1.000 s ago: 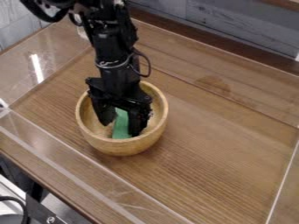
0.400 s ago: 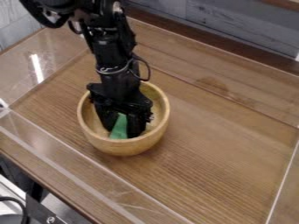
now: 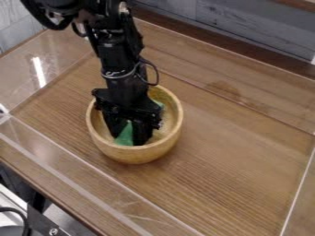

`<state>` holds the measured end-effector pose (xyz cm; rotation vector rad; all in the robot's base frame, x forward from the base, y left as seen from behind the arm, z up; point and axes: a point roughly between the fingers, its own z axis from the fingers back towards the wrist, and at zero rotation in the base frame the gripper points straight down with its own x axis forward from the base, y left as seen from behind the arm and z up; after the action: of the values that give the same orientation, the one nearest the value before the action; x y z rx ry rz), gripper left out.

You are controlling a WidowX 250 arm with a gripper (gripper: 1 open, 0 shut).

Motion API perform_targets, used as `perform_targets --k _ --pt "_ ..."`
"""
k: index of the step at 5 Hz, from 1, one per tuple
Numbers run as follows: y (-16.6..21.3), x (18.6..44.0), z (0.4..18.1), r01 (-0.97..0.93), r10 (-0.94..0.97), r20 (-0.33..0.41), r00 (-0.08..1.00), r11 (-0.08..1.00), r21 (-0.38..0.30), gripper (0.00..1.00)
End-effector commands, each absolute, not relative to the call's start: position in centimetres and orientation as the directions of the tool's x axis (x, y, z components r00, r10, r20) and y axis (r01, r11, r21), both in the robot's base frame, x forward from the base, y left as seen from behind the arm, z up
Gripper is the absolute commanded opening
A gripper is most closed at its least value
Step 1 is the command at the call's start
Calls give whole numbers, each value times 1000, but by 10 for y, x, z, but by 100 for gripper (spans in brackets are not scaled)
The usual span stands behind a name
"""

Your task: Remove the green block from inside the brown bowl and put it on the table

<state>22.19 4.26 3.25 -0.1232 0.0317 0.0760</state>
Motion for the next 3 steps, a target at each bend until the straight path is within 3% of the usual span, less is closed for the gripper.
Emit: perform_targets --k 1,3 --pt "43 226 38 -72 70 -23 997 989 -127 0" --pt "37 222 46 -77 71 -50 996 988 -136 0"
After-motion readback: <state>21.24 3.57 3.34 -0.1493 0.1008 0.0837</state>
